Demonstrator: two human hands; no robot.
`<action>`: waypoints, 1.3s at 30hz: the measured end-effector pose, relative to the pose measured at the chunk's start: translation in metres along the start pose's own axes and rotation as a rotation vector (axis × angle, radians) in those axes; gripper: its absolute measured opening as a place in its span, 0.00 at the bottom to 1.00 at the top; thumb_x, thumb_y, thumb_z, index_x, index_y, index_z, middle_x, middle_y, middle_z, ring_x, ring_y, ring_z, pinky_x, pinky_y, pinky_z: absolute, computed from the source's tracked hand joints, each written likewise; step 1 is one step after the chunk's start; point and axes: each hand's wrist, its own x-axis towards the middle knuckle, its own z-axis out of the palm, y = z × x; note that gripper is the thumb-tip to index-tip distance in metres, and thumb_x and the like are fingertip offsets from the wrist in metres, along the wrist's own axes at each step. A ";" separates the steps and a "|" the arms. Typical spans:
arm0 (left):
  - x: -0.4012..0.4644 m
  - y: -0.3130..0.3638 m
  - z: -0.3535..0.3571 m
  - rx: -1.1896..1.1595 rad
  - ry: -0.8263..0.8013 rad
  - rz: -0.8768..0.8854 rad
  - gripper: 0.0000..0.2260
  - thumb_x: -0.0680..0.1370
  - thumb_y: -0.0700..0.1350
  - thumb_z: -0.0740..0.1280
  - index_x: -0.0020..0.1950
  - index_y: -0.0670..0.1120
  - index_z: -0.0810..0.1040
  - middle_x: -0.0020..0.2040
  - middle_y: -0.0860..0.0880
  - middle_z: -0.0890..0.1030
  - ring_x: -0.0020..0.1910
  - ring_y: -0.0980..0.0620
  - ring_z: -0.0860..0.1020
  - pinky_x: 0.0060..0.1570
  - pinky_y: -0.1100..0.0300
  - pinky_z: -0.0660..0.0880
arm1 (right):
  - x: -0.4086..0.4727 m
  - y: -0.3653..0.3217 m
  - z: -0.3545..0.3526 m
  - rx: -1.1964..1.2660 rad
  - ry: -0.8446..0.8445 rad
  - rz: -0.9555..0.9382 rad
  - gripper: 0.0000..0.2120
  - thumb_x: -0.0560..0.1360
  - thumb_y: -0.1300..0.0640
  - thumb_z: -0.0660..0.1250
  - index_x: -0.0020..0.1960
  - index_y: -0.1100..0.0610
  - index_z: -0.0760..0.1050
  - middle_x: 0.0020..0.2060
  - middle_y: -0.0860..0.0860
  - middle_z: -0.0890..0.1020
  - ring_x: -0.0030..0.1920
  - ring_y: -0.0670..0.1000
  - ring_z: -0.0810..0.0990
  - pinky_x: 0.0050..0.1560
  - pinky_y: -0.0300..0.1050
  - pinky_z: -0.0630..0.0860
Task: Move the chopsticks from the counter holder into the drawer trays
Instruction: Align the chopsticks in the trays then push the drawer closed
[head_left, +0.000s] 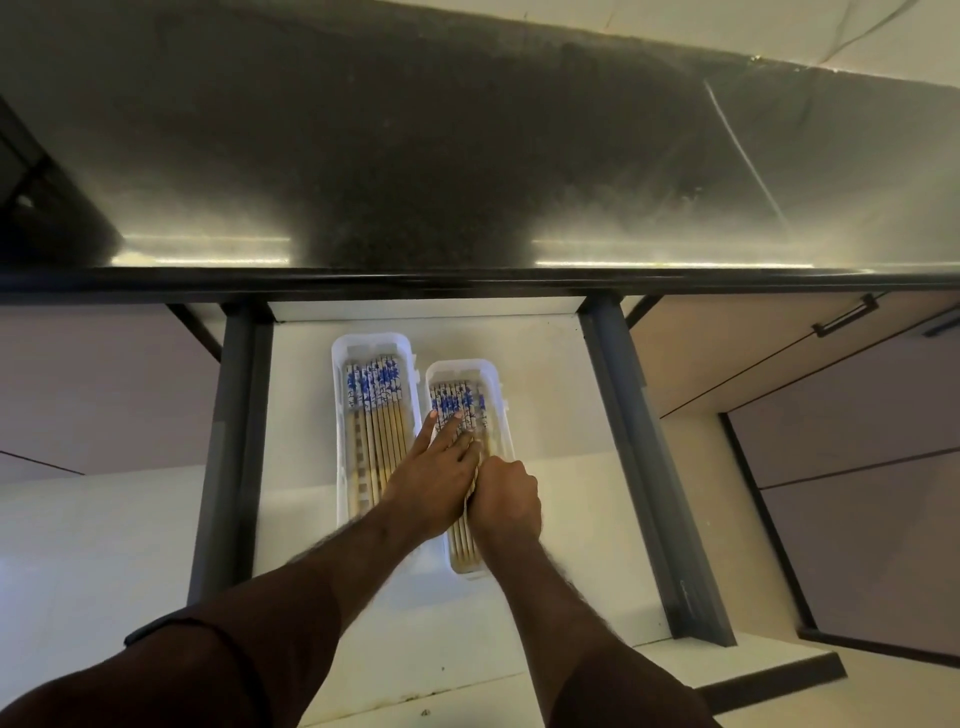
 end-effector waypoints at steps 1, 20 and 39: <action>-0.004 0.001 -0.001 -0.024 0.019 -0.011 0.24 0.82 0.48 0.55 0.77 0.43 0.55 0.78 0.43 0.59 0.78 0.42 0.48 0.70 0.44 0.31 | -0.004 0.000 -0.002 0.003 0.016 -0.006 0.12 0.81 0.54 0.60 0.59 0.58 0.77 0.54 0.56 0.82 0.52 0.57 0.81 0.51 0.47 0.77; -0.257 0.102 -0.055 -0.345 0.361 -0.461 0.26 0.83 0.53 0.49 0.78 0.44 0.48 0.79 0.45 0.49 0.78 0.49 0.43 0.73 0.52 0.35 | -0.240 0.070 -0.009 0.199 0.452 -0.469 0.17 0.80 0.52 0.61 0.67 0.54 0.73 0.57 0.52 0.82 0.55 0.51 0.79 0.52 0.42 0.77; -0.344 0.169 0.032 -0.292 0.324 -0.571 0.30 0.81 0.53 0.51 0.77 0.40 0.45 0.78 0.40 0.45 0.77 0.41 0.45 0.73 0.44 0.47 | -0.279 0.113 0.089 -0.006 0.194 -0.396 0.17 0.80 0.56 0.61 0.68 0.56 0.71 0.65 0.54 0.76 0.67 0.55 0.70 0.64 0.48 0.71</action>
